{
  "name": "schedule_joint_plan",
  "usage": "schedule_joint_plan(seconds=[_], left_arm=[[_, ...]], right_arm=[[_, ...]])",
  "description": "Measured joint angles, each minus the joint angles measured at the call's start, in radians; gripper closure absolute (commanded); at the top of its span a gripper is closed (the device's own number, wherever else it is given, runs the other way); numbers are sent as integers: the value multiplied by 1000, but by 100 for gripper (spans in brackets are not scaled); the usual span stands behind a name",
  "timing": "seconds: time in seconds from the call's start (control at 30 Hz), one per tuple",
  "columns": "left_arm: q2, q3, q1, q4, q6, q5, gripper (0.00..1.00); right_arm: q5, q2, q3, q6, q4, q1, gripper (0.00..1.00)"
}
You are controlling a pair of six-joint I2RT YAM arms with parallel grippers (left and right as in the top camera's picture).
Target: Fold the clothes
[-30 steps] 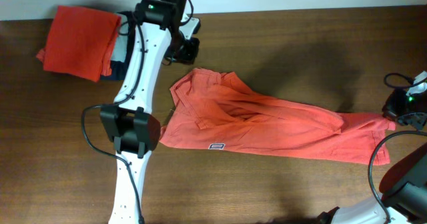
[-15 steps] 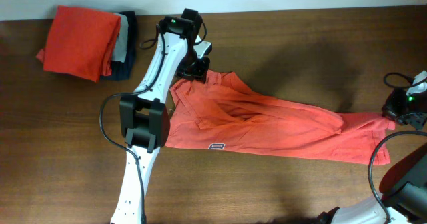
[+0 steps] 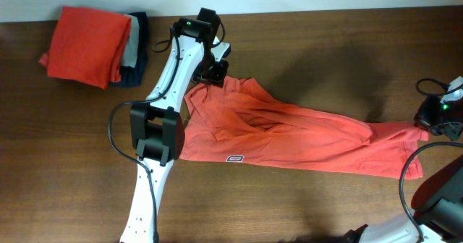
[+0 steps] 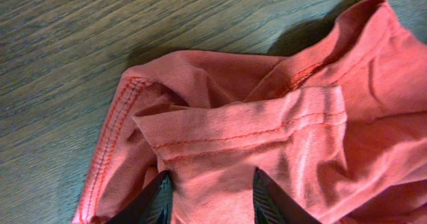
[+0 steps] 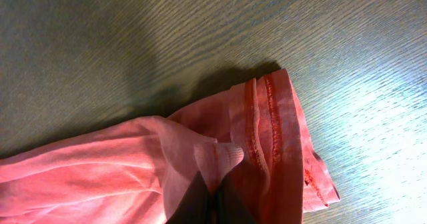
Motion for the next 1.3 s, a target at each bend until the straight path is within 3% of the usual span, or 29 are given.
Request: schedule_joint_plan(seconds=[0.03, 0.07, 0.5, 0.7, 1.03, 1.3], left_arm=[[0, 0, 0, 0, -1, -3, 96], [0, 0, 0, 0, 1, -4, 100], [0, 6, 21, -153, 4, -7, 100], [0, 91, 68, -249, 4, 3, 100], [-9, 109, 77, -260, 4, 27, 100], [-140, 61, 84, -261, 0, 27, 100]], right_arm=[[0, 0, 0, 0, 0, 0, 96], [0, 0, 0, 0, 0, 0, 96], [0, 0, 0, 0, -1, 0, 96], [0, 0, 0, 0, -32, 0, 96], [21, 0, 0, 1, -91, 0, 96], [32, 0, 0, 2, -117, 0, 96]])
